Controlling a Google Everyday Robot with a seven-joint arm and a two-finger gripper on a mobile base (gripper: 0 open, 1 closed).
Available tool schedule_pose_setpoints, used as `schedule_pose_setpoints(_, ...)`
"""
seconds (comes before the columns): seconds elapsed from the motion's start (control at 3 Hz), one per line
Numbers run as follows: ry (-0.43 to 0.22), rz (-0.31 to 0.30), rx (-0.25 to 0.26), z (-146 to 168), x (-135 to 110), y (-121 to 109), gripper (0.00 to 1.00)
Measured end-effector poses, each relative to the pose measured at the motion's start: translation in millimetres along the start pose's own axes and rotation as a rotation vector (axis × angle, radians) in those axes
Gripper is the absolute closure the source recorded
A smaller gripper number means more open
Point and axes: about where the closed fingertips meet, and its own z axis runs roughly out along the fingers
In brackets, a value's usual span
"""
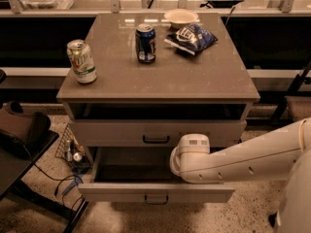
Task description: Open middle drawer
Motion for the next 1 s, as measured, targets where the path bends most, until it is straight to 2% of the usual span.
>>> schedule_pose_setpoints(1.0, -0.086, 0.039, -0.064, 73, -13, 27, 1.0)
